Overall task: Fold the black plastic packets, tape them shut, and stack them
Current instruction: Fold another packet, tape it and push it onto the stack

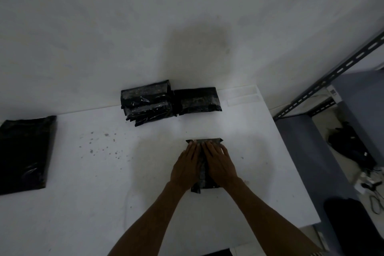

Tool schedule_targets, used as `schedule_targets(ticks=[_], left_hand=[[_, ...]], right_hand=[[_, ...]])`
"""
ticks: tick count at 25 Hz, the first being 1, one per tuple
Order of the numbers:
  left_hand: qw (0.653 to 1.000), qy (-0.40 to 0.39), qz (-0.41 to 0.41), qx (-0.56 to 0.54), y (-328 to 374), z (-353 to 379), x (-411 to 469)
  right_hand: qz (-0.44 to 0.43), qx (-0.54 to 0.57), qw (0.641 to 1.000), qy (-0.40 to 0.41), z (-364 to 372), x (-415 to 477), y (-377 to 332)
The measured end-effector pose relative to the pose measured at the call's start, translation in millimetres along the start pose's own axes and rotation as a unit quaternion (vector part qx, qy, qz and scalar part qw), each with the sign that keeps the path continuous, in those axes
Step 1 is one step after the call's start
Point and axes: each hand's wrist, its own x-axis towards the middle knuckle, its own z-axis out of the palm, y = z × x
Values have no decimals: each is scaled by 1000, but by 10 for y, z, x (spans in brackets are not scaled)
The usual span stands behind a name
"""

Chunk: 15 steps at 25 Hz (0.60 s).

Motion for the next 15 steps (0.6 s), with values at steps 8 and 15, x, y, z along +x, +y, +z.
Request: schedule_targets(ticks=[8, 15], left_hand=[[999, -25, -23, 40, 41, 47, 104], [999, 16, 23, 15, -60, 224, 62]], right_hand=[[51, 77, 995, -28, 85, 19, -27], [29, 115, 993, -27, 223, -138, 53]])
